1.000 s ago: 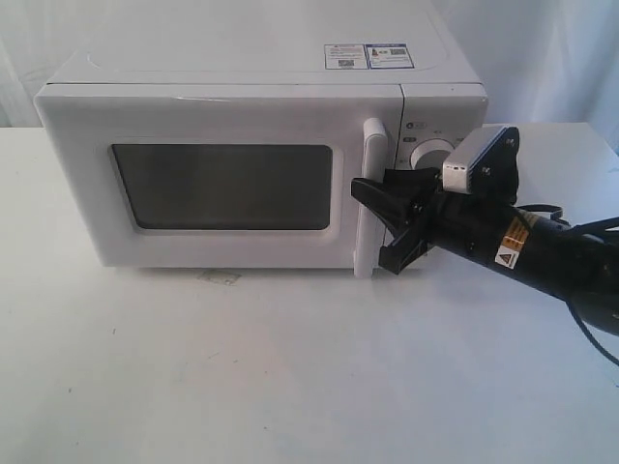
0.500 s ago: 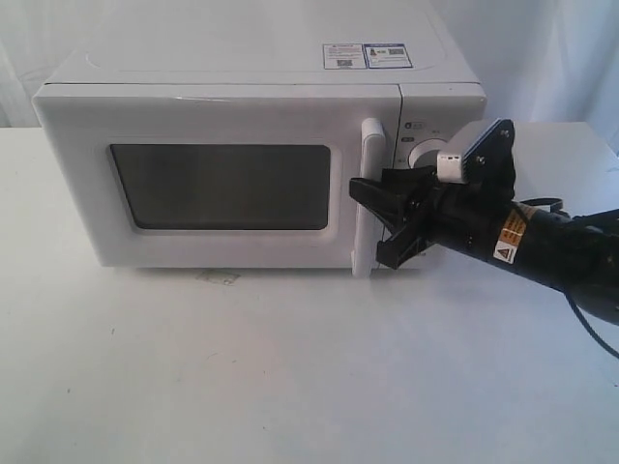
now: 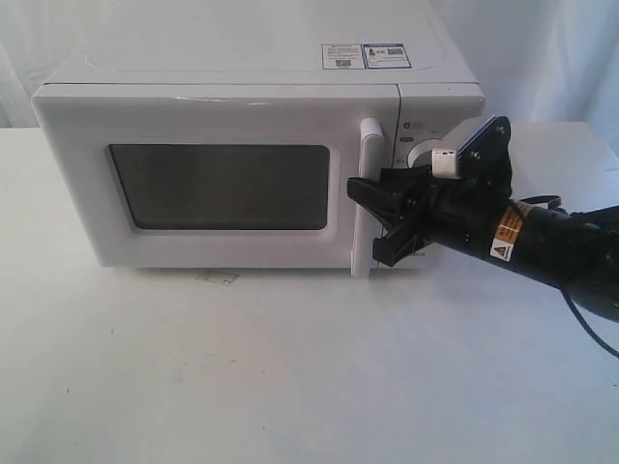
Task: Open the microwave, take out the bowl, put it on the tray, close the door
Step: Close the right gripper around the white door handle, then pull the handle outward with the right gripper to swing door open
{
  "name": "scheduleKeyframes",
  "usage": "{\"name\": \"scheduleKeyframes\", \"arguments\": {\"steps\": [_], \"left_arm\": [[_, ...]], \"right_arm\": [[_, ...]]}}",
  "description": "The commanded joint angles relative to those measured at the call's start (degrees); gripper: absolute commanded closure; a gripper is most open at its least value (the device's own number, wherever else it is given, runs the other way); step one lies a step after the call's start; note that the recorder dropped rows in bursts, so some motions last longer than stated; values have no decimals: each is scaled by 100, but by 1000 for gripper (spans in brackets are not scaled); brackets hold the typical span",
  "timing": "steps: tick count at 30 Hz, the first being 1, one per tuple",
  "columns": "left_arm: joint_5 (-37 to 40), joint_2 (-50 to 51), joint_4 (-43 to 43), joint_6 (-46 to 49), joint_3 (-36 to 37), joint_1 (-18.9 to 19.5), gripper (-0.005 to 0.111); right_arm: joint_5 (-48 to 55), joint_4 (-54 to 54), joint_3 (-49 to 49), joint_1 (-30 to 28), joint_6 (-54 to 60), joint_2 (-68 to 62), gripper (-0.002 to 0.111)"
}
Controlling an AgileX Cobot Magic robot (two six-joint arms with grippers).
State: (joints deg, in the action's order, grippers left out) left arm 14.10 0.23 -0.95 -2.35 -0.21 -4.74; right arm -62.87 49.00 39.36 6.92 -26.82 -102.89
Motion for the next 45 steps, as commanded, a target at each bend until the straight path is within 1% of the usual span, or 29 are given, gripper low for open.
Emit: {"name": "scheduleKeyframes", "arguments": {"steps": [1, 6, 15, 31, 43, 45], "left_arm": [[3, -23, 7, -27, 21, 16, 107], [3, -23, 7, -27, 21, 16, 107], [3, -23, 7, -27, 21, 16, 107], [3, -23, 7, -27, 21, 16, 107], [3, -23, 7, -27, 21, 16, 107], [3, -23, 7, -27, 21, 16, 107]], "right_arm": [[-710, 1928, -119, 461, -235, 179, 108], [-710, 1994, -340, 521, -235, 415, 108], [-710, 2008, -407, 737, -190, 447, 108], [-710, 2071, -666, 737, -190, 878, 108], [-710, 2207, -678, 737, -279, 877, 108], [-710, 2326, -678, 737, -355, 889, 105]]}}
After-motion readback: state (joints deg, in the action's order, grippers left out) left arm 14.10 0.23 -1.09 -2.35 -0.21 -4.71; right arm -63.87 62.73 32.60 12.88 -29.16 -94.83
